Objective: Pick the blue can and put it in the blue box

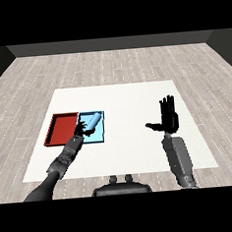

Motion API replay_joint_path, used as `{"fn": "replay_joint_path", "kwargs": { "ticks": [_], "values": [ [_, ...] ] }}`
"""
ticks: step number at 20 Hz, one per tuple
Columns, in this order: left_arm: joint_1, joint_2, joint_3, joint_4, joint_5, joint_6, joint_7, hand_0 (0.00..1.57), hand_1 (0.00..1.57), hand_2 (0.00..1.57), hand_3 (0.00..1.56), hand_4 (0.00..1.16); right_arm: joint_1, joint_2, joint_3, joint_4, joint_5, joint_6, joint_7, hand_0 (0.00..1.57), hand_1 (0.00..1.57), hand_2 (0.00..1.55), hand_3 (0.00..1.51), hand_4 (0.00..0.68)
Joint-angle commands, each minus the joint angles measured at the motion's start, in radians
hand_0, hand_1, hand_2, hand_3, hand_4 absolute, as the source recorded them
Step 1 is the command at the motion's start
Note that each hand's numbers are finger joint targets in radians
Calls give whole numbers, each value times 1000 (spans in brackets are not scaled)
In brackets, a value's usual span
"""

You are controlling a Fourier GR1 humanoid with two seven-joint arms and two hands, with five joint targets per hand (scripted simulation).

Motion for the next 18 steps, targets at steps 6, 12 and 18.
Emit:
{"fn": "replay_joint_path", "kwargs": {
  "ticks": [6, 12, 18],
  "values": [
    [7, 13, 95, -45, 64, 185, -132, 0, 0, 0, 0, 0, 13, 17, -4, -8, -7, 30, -39, 0, 0, 0, 0, 0],
    [22, 8, 180, -263, 138, 98, -410, 0, 0, 0, 0, 0, 22, 35, 18, -23, -1, 40, -51, 0, 0, 0, 0, 0],
    [93, -34, 181, -499, 178, -150, -614, 0, 0, 0, 0, 0, 35, -23, 6, -25, -12, 74, 6, 0, 0, 0, 0, 0]
  ]
}}
